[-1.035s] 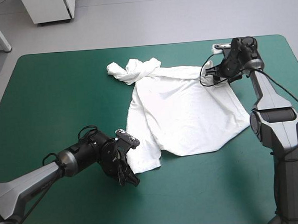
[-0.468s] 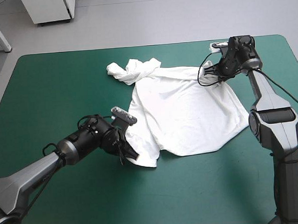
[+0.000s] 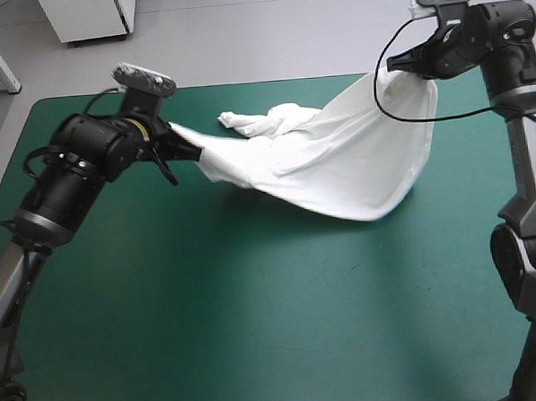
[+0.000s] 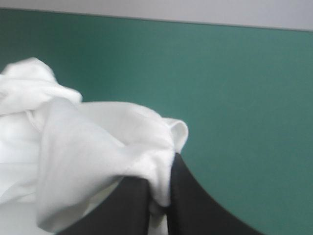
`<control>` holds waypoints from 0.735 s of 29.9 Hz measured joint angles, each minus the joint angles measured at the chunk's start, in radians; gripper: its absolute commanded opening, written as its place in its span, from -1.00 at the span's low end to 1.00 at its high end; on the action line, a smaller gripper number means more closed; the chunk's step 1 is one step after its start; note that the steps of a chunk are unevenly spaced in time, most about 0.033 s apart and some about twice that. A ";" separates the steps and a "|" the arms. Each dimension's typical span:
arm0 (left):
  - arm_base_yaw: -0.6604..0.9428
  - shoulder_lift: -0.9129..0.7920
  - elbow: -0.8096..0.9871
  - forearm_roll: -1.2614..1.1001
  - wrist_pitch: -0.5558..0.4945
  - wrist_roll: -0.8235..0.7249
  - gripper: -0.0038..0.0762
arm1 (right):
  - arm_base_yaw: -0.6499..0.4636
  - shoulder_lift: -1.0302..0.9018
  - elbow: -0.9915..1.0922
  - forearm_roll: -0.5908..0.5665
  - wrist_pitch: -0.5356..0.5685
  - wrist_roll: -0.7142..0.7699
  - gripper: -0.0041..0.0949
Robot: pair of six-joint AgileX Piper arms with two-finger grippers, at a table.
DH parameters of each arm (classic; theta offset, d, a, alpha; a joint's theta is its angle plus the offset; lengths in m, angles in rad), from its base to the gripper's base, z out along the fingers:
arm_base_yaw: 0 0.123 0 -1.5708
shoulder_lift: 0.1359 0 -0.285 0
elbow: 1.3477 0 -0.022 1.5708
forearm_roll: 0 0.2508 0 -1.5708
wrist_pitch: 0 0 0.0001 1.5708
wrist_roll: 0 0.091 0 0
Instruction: Fold the cloth
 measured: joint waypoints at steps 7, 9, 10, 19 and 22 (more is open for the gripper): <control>0.001 -0.002 -0.349 0.046 0.012 0.043 -0.93 | 0.000 -0.213 -0.001 0.032 0.000 0.004 -0.95; 0.001 -0.005 -0.449 0.050 0.013 0.071 -0.93 | 0.000 -0.270 -0.001 0.053 -0.004 0.004 -0.95; 0.001 -0.007 -0.489 0.050 0.016 0.083 -0.93 | 0.000 -0.293 -0.001 0.062 -0.013 0.004 -0.95; 0.001 -0.019 -0.868 0.037 -0.036 0.152 -0.93 | 0.000 -0.531 -0.003 0.151 -0.236 -0.008 -0.95; 0.001 -0.027 -0.972 -0.020 -0.093 0.205 -0.93 | 0.000 -0.609 -0.007 0.190 -0.333 -0.039 -0.95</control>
